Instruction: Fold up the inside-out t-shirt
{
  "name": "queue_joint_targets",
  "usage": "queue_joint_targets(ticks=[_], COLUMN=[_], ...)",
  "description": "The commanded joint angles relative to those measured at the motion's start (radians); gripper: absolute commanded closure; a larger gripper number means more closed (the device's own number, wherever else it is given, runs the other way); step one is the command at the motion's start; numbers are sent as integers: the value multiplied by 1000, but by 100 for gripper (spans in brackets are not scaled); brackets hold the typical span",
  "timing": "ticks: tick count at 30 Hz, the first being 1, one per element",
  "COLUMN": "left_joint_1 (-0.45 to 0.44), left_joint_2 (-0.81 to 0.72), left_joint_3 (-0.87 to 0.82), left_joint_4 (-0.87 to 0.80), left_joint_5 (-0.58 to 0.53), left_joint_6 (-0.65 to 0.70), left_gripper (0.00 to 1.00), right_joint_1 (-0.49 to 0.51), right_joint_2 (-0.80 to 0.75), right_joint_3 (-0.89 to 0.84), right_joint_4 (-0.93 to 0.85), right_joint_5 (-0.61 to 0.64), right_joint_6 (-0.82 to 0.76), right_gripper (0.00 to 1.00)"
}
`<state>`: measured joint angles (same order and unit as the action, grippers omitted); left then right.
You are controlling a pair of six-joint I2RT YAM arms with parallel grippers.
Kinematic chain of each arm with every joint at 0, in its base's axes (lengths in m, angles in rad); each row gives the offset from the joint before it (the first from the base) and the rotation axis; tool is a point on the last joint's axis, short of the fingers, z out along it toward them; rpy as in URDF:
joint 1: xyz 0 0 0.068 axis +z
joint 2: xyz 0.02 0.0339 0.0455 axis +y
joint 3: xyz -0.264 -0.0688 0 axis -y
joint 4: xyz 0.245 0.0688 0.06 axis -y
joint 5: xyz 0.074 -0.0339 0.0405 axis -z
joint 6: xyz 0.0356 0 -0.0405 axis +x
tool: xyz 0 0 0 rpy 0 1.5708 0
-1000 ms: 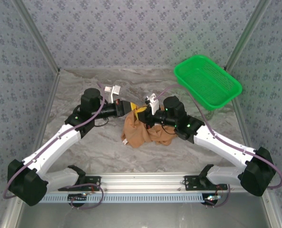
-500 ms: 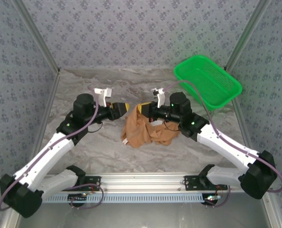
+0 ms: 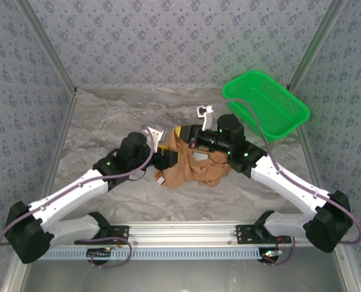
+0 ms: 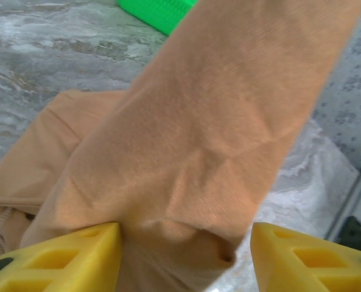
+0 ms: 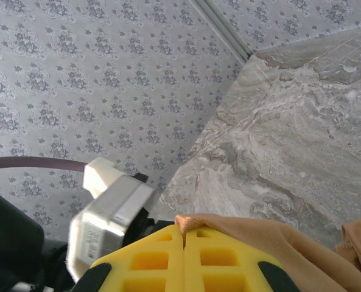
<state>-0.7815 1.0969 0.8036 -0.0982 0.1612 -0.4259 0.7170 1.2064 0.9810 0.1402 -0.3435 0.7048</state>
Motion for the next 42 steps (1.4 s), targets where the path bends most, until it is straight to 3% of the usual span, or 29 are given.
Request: queue_joint_targets(ticks=[1, 3, 4, 6, 9, 11, 16, 19, 24, 26, 29, 36, 42], left_joint_1=[-1, 22, 48, 111, 200, 221, 207, 189, 185, 186, 186, 177, 72], left_joint_2=[22, 30, 28, 13, -13, -26, -17, 6, 65, 91, 136, 198, 120], left_joint_3=[33, 22, 16, -6, -53, -76, -27, 20, 60, 69, 100, 156, 131], left_joint_4=[128, 189, 218, 289, 443, 513, 389, 208, 48, 52, 45, 4, 12], left_joint_5=[-71, 4, 77, 229, 517, 643, 860, 860, 716, 637, 517, 384, 290], left_joint_6=[38, 55, 58, 35, -7, 13, 181, 328, 437, 429, 400, 340, 316], left_gripper=[57, 74, 85, 99, 100, 100, 100, 100, 100, 99, 88, 68, 55], right_joint_1=[-11, -28, -40, -69, -146, -193, -290, -365, -440, -460, -462, -404, -351], right_joint_2=[-17, -29, -41, -58, -65, -73, -106, -116, -138, -145, -140, -121, -79], right_joint_3=[19, 29, 33, 47, 89, 129, 229, 276, 360, 367, 353, 242, 170], right_joint_4=[43, 6, -26, -90, -194, -291, -517, -573, -707, -725, -727, -583, -467], right_joint_5=[10, 6, 3, -20, -152, -245, -301, -377, -409, -422, -436, -469, -426], right_joint_6=[36, 33, 19, -12, -47, -67, -181, -172, -208, -206, -201, -112, -36], right_gripper=[100, 100, 100, 100, 100, 100, 100, 100, 100, 100, 100, 100, 100])
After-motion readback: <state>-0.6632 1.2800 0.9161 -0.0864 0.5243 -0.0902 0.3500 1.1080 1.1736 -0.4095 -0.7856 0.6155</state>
